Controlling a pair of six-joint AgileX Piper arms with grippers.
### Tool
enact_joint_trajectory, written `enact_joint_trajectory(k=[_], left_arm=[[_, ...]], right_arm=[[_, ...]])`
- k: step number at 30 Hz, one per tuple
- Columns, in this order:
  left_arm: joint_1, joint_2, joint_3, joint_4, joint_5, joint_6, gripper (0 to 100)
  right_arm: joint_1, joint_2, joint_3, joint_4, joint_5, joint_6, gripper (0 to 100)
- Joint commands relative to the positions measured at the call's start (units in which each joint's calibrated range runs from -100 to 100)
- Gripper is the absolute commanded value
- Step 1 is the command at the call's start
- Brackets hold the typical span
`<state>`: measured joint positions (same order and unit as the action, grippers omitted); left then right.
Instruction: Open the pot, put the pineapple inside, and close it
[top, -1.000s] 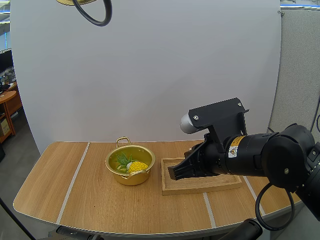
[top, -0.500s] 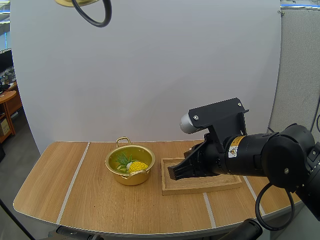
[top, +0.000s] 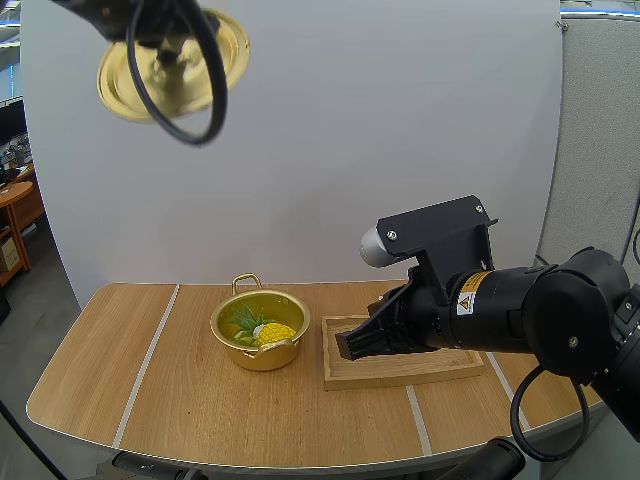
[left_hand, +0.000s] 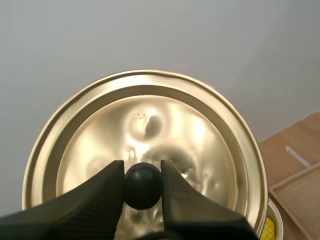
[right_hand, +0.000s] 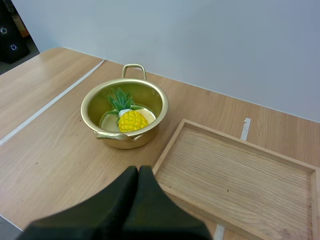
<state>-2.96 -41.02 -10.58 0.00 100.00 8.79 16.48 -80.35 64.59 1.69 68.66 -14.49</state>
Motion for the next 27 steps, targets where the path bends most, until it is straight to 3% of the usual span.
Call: enact_joint_trajectory(k=[1, 13, 27], left_arm=[[-0.04, 0.5, 13.2, -0.7, -3.1, 3.4, 0], [-0.04, 2.1, 35.8, -12.5, -19.4, 11.3, 0], [-0.04, 19.5, 39.6, -14.1, -22.9, 12.9, 0]], right_arm=[[-0.2, -0.6, 0.2, 0.2, -0.5, -0.4, 0], [-0.2, -0.6, 0.2, 0.2, -0.5, -0.4, 0], [-0.2, -0.6, 0.2, 0.2, -0.5, -0.4, 0]])
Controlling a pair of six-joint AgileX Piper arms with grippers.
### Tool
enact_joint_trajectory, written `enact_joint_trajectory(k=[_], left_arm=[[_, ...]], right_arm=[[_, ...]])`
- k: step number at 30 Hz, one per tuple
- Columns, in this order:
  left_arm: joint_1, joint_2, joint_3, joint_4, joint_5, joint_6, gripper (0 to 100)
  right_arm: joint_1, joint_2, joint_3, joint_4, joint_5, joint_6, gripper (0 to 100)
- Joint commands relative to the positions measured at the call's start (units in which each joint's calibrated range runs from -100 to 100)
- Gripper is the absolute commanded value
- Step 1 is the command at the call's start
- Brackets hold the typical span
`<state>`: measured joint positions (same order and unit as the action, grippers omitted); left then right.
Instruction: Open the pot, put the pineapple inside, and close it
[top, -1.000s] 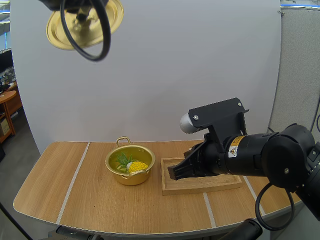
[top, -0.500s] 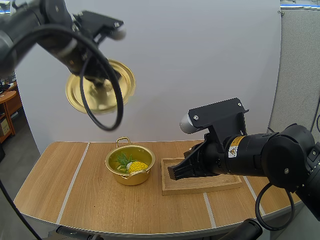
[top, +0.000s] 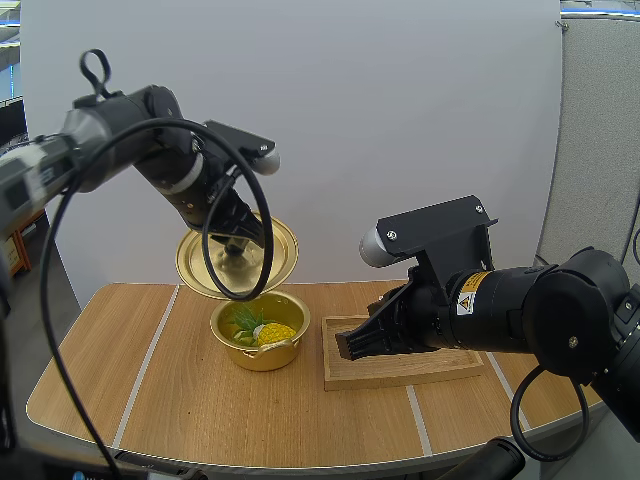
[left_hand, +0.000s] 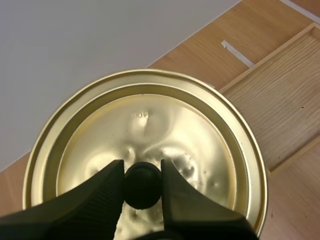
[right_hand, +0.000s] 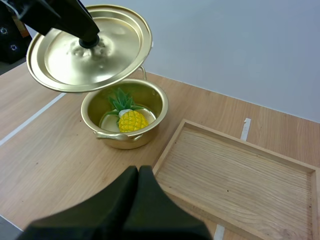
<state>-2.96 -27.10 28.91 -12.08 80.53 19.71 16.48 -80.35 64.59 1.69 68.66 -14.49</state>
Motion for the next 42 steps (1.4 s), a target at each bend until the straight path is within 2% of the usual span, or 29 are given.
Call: enact_joint_trajectory(k=[1, 21, 42], left_arm=[[-0.04, 6.9, 0.1, -2.4, -3.6, 2.5, 0], [-0.04, 25.7, 0.1, -3.9, -13.3, 5.0, 0], [-0.04, 29.0, 0.2, -6.3, -8.6, 5.8, 0]], right_arm=[[-0.2, -0.6, 0.2, 0.2, -0.5, -0.4, 0], [-0.2, -0.6, 0.2, 0.2, -0.5, -0.4, 0], [-0.2, -0.6, 0.2, 0.2, -0.5, -0.4, 0]])
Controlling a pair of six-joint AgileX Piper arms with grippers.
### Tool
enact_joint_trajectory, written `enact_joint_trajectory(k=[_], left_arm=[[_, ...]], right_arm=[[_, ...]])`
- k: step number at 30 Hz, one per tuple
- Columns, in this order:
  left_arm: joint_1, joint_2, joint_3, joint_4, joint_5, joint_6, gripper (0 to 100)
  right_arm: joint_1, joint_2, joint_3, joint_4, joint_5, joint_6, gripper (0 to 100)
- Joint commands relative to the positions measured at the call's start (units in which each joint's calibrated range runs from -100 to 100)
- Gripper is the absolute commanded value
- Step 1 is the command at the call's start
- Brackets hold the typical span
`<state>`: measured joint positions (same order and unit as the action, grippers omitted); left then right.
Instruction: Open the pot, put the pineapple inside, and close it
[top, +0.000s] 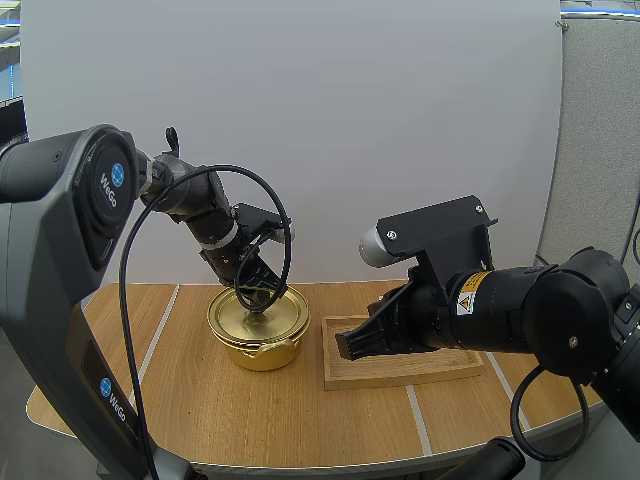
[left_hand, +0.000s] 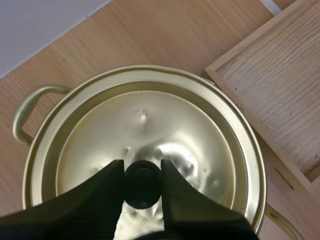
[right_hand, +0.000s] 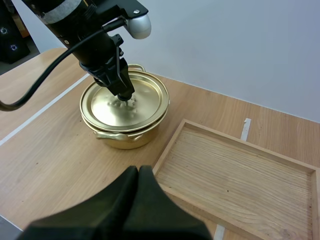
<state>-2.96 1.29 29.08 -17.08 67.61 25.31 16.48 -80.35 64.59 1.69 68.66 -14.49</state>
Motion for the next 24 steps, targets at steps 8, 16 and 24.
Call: enact_joint_trajectory(k=[8, 16, 24], left_arm=[[-0.04, 0.6, 0.0, -0.7, 5.9, 0.2, 0], [-0.04, 0.6, 0.0, -0.1, 5.9, 0.2, 1], [-0.04, 0.5, -0.1, 0.9, 10.0, 1.3, 100]], right_arm=[[-0.2, -0.6, 0.2, 0.2, -0.5, -0.4, 0], [-0.2, -0.6, 0.2, 0.2, -0.7, -0.4, 0], [-0.2, -0.6, 0.2, 0.2, -0.7, -0.4, 0]])
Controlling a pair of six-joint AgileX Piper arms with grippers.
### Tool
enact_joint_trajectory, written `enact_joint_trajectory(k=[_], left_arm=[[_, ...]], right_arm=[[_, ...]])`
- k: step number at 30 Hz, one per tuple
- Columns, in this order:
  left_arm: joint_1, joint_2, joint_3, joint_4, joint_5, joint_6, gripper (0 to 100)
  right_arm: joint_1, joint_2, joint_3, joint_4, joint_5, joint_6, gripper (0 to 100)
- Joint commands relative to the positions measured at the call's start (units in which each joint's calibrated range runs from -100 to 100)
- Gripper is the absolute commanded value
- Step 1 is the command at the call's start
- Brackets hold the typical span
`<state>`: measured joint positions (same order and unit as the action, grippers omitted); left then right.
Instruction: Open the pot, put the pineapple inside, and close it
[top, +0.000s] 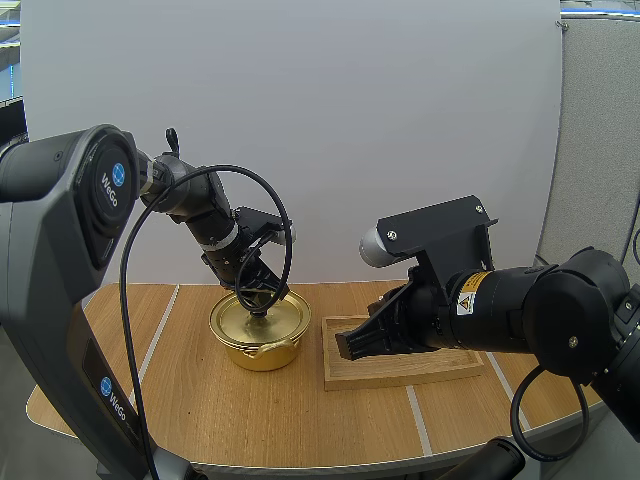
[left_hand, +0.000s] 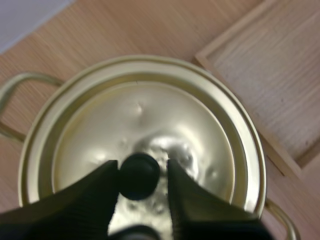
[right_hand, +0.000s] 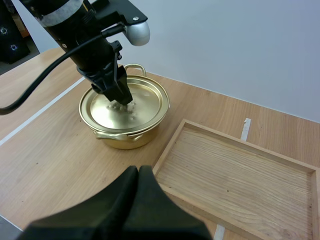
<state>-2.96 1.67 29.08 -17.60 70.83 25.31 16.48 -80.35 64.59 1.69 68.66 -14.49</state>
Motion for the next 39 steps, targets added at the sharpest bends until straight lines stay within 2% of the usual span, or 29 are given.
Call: enact_joint_trajectory(k=[1, 8, 12, 25, 39], left_arm=[[-0.04, 0.1, -0.1, 1.4, 7.7, 1.3, 100], [-0.04, -2.3, -2.3, 1.7, 17.3, 1.1, 100], [-0.04, -7.6, -5.4, 1.7, 20.3, 0.4, 100], [-0.04, -36.2, -13.2, 1.7, 21.9, -1.7, 100], [-0.04, -62.8, -15.4, 1.7, 29.2, -5.1, 100]], right_arm=[[-0.2, -0.6, 0.2, 0.2, -0.7, -0.4, 0], [-0.2, -0.6, 0.2, 0.2, -0.7, -0.4, 0], [-0.2, -0.6, 0.2, 0.2, -0.7, -0.4, 0], [-0.2, -0.6, 0.2, 0.2, -0.7, -0.4, 0], [-0.2, -0.6, 0.2, 0.2, -0.7, -0.4, 0]])
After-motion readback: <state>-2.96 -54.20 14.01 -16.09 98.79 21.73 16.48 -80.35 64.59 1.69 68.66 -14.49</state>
